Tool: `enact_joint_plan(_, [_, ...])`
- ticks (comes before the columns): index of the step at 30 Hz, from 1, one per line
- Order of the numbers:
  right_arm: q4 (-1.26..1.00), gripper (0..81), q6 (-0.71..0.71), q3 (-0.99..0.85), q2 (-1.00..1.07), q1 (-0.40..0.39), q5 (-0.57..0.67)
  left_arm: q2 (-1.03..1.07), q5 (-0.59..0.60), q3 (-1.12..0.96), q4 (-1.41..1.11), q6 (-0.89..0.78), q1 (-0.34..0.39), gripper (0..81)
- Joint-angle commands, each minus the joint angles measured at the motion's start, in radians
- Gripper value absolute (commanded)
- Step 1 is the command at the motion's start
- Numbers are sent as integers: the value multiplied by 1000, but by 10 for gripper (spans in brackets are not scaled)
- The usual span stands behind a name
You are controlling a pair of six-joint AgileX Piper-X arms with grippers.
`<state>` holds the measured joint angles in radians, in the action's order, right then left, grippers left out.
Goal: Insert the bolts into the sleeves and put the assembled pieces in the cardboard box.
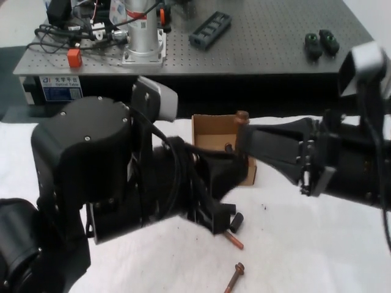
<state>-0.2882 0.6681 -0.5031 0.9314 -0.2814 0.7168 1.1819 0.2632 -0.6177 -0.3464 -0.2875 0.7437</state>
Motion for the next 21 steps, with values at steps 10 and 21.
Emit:
enact_joint_plan(10, [526,318,-270,-1,-230,340,-25,246,-81,-236,46,-125,-107,6])
enact_joint_plan(21, [809,318,-355,-1,-230,374,-382,925,-128,-1087,768,11,-162,6])
